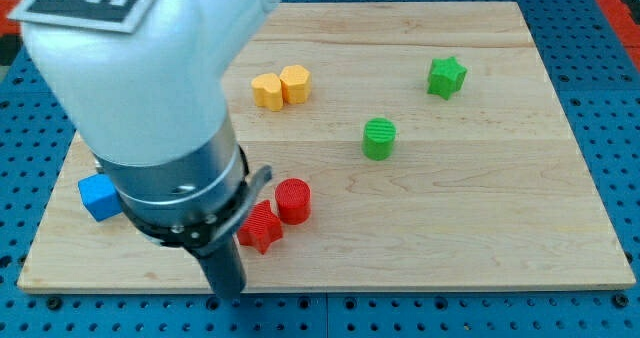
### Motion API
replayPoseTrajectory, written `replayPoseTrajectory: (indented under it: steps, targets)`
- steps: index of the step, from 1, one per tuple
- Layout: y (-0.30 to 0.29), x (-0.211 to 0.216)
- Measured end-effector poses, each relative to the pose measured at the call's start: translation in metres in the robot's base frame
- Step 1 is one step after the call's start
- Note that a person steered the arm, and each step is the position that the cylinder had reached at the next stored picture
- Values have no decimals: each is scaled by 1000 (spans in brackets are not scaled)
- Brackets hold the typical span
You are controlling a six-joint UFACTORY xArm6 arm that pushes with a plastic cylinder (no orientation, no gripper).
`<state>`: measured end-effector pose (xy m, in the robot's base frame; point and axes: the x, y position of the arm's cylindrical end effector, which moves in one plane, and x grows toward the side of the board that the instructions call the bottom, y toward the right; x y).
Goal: Separate red star and the red circle
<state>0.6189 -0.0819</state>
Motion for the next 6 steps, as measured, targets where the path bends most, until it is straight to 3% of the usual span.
replayPoseTrajectory:
  steps: [2,3,4,5,6]
  targets:
    - [3,-62]
    - [-29,-72]
    - [-45,-72]
    - [-18,-45]
    - [-2,-48]
